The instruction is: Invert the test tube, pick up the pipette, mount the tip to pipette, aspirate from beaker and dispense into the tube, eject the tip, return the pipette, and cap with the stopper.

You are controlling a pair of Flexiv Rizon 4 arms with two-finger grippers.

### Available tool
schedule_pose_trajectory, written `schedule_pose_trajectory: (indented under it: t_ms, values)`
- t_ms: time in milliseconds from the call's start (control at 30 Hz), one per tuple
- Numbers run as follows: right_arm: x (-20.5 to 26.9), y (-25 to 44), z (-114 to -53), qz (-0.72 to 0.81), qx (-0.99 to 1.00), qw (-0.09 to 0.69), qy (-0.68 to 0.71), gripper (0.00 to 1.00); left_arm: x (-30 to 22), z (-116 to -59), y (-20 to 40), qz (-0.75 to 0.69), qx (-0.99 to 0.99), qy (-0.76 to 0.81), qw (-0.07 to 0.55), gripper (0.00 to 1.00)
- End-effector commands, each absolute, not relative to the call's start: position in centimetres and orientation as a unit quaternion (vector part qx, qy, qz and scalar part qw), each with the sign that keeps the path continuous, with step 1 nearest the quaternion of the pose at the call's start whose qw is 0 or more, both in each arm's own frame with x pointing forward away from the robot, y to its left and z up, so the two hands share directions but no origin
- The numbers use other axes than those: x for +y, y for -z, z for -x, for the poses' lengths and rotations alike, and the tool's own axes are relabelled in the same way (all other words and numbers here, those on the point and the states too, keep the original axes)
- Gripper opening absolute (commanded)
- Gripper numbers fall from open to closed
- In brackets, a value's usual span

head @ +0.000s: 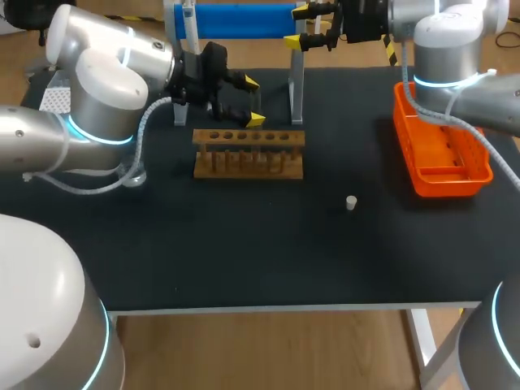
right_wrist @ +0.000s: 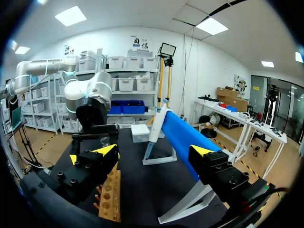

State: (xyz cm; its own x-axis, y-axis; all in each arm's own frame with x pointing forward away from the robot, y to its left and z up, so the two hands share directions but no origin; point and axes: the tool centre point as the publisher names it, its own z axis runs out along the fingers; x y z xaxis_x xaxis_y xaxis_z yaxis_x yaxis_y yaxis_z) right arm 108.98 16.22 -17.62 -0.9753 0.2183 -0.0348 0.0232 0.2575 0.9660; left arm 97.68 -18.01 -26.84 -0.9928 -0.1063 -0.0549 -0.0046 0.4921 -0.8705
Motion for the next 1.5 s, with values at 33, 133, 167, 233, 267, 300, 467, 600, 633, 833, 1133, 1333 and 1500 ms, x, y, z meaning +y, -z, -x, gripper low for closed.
schedule_pose_trajectory:
  t_ms: [33,133,167,233,267,300,467,600,633,833,1133,1333,1500]
  values:
    - [16.2,17.6,-109.0,-0.077,0.790,0.080,-0.603,1.00,-18.8,-98.2,28.0,0.030,0.861,0.505,0.052,1.00]
    - [16.2,17.6,-109.0,-0.077,0.790,0.080,-0.603,1.00,-18.8,-98.2,28.4,0.036,0.861,0.503,0.056,1.00]
    - [16.2,17.6,-109.0,-0.077,0.790,0.080,-0.603,1.00,-18.8,-98.2,28.5,0.038,0.862,0.503,0.058,1.00]
    - [16.2,17.6,-109.0,-0.077,0.790,0.080,-0.603,1.00,-18.8,-98.2,28.8,0.047,0.863,0.500,0.060,1.00]
    - [16.2,17.6,-109.0,-0.077,0.790,0.080,-0.603,1.00,-18.8,-98.1,28.9,0.049,0.863,0.499,0.061,1.00]
    - [16.2,17.6,-109.0,-0.077,0.790,0.080,-0.603,1.00,-18.8,-98.0,29.0,0.054,0.864,0.497,0.062,1.00]
    - [16.2,17.6,-109.0,-0.077,0.790,0.080,-0.603,1.00,-18.7,-97.9,29.4,0.072,0.865,0.493,0.060,1.00]
    - [16.2,17.6,-109.0,-0.077,0.790,0.080,-0.603,1.00,-18.8,-97.9,29.4,0.075,0.865,0.492,0.059,1.00]
    - [16.2,17.6,-109.0,-0.077,0.790,0.080,-0.603,1.00,-18.8,-97.9,29.4,0.077,0.866,0.490,0.057,1.00]
    - [16.2,17.6,-109.0,-0.077,0.790,0.080,-0.603,1.00,-19.1,-98.0,29.3,0.078,0.869,0.485,0.056,1.00]
    - [16.2,17.6,-109.0,-0.077,0.790,0.080,-0.603,1.00,-19.6,-98.1,29.8,0.072,0.873,0.481,0.046,1.00]
    - [16.2,17.6,-109.0,-0.077,0.790,0.080,-0.603,1.00,-19.5,-98.2,30.3,0.073,0.873,0.480,0.040,1.00]
    - [16.2,17.6,-109.0,-0.077,0.790,0.080,-0.603,1.00,-19.5,-98.3,30.5,0.073,0.874,0.479,0.037,1.00]
